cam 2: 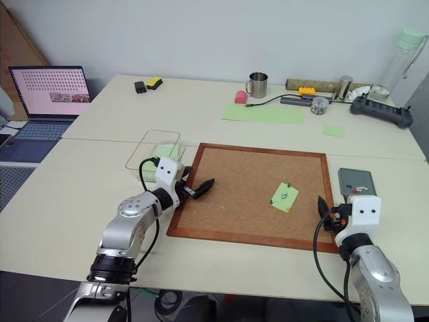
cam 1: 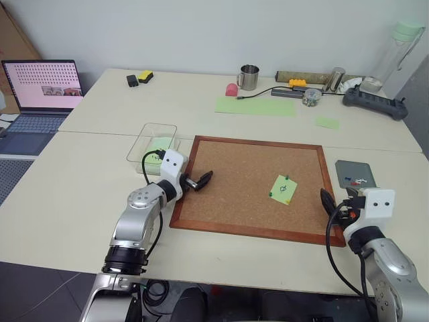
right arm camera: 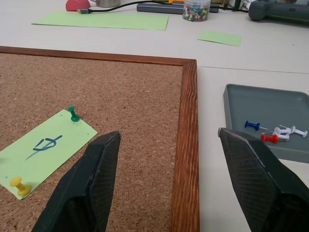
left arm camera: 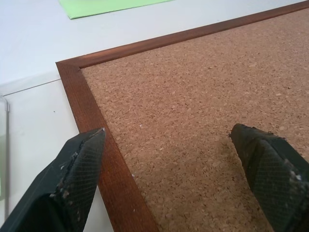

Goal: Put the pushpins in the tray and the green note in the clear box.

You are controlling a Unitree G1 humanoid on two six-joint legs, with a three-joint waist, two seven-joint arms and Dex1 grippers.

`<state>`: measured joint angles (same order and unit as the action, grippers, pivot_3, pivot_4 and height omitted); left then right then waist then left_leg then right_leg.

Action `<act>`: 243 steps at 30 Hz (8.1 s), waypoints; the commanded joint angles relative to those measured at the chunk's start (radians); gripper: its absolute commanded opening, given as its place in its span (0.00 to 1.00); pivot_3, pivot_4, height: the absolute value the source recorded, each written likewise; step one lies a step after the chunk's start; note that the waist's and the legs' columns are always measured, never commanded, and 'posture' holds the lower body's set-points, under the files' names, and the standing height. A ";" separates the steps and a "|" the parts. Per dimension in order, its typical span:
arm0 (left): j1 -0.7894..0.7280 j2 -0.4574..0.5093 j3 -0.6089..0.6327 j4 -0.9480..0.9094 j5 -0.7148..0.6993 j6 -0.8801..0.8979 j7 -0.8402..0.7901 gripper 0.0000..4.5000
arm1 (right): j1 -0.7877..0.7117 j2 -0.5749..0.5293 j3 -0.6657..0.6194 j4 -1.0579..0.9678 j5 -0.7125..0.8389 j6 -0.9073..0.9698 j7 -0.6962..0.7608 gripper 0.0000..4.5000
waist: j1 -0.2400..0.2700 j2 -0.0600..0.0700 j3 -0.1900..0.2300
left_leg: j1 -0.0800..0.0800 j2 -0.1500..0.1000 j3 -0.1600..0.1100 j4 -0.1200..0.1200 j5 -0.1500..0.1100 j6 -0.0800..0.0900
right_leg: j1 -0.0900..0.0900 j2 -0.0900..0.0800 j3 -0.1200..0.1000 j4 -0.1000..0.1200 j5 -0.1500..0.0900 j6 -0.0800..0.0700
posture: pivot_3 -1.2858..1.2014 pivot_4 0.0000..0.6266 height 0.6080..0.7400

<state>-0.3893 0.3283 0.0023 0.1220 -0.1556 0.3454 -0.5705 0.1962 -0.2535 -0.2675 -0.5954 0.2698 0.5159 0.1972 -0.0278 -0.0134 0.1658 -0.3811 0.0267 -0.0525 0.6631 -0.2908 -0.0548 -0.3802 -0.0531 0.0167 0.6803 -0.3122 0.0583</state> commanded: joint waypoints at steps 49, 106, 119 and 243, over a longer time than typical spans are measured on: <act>-0.197 -0.005 -0.163 0.034 -0.092 -0.090 -0.357 0.57 | -0.202 -0.181 0.070 0.157 0.040 -0.069 0.222 0.75 | 0.000 0.000 0.000 | 0.000 0.000 0.000 0.001 0.000 0.000 | 0.001 0.000 0.000 0.000 0.000 0.000 | 0.52 0.24 1.00; -0.196 -0.064 -0.293 0.340 0.087 -0.299 -0.426 0.00 | -0.432 -0.064 0.238 0.504 -0.054 -0.125 0.197 0.00 | -0.001 0.003 -0.002 | 0.001 0.000 0.000 0.001 0.000 0.000 | 0.002 0.000 0.000 0.000 0.000 0.000 | 0.52 0.24 1.00; -0.190 -0.053 -0.310 0.335 0.092 -0.262 -0.456 0.00 | -0.405 -0.069 0.186 0.364 0.031 -0.101 0.235 0.00 | -0.001 0.003 -0.002 | 0.001 0.000 0.000 0.001 0.000 0.000 | 0.001 0.000 0.000 0.000 0.000 0.000 | 0.52 0.24 1.00; -0.167 -0.034 -0.330 0.286 0.107 -0.237 -0.482 0.00 | -0.380 -0.242 -0.054 0.478 0.054 -0.101 0.103 0.02 | -0.001 0.005 -0.003 | 0.004 -0.001 -0.001 0.000 0.000 0.000 | 0.005 0.000 -0.001 -0.002 0.000 0.000 | 0.52 0.24 1.00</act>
<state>-0.5786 0.2892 -0.2975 0.3918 -0.0703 0.0875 -1.0367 -0.1443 -0.4769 -0.2546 -0.1755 0.3596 0.4528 0.3673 -0.0285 -0.0085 0.1624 -0.3772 0.0260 -0.0527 0.6633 -0.2909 -0.0545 -0.3752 -0.0528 0.0163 0.6790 -0.3122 0.0583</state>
